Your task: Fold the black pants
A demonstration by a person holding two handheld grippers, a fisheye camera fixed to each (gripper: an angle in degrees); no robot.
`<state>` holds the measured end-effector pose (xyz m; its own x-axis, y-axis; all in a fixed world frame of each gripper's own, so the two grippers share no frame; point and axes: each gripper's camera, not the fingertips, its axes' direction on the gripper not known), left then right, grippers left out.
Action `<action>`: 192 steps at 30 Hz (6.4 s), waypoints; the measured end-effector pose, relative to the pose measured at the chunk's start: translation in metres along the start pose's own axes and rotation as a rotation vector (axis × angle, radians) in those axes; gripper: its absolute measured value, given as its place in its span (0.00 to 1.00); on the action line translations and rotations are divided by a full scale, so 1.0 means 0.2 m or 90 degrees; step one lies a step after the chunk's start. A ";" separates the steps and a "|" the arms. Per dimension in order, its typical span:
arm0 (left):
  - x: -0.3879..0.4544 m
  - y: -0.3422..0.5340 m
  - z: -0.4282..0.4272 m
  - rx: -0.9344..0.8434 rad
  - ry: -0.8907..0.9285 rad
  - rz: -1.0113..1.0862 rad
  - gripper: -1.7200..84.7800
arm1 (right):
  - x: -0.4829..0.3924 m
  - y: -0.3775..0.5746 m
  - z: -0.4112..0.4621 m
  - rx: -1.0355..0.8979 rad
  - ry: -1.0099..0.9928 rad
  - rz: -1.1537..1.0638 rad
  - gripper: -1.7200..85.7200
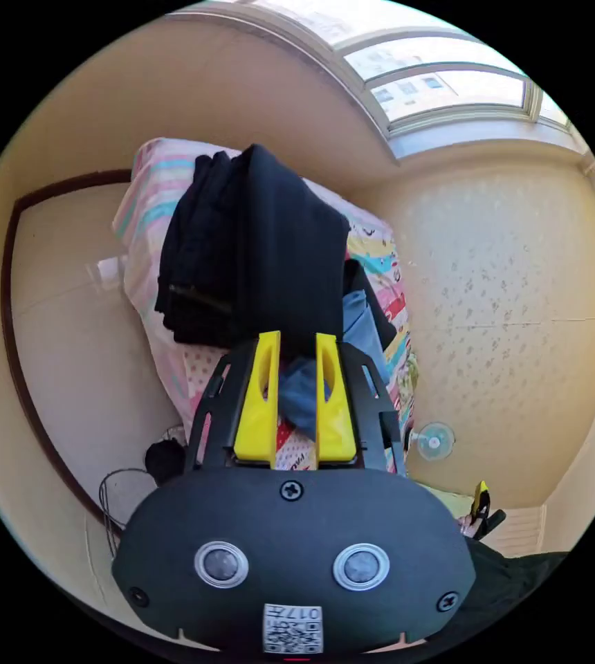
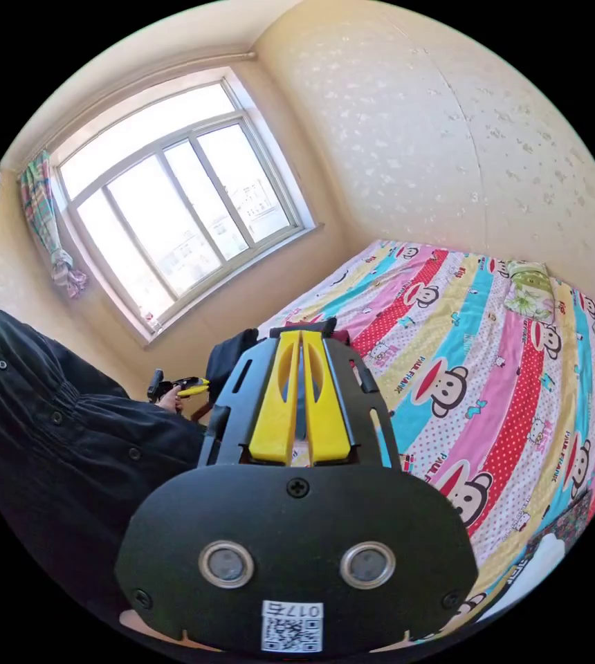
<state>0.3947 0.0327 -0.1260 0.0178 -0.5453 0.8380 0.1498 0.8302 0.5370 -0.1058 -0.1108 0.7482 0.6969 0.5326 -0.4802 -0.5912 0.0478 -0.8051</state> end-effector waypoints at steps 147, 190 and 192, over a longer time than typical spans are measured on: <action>0.70 1.31 1.43 -0.935 -0.031 0.294 0.11 | 0.64 1.24 -0.05 -0.205 0.043 0.673 0.11; 0.59 0.62 2.08 -0.944 -0.020 0.454 0.18 | 1.32 0.31 0.68 -0.387 -0.221 0.783 0.07; 0.50 0.75 2.18 -1.007 -0.057 0.458 0.16 | 1.32 0.33 0.64 -0.357 -0.216 0.817 0.08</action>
<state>-0.0127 0.1527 0.0796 0.4668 -0.0957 0.8792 0.8797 -0.0512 -0.4727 -0.0134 0.1411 0.6138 -0.3588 0.1278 -0.9246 -0.4349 -0.8994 0.0445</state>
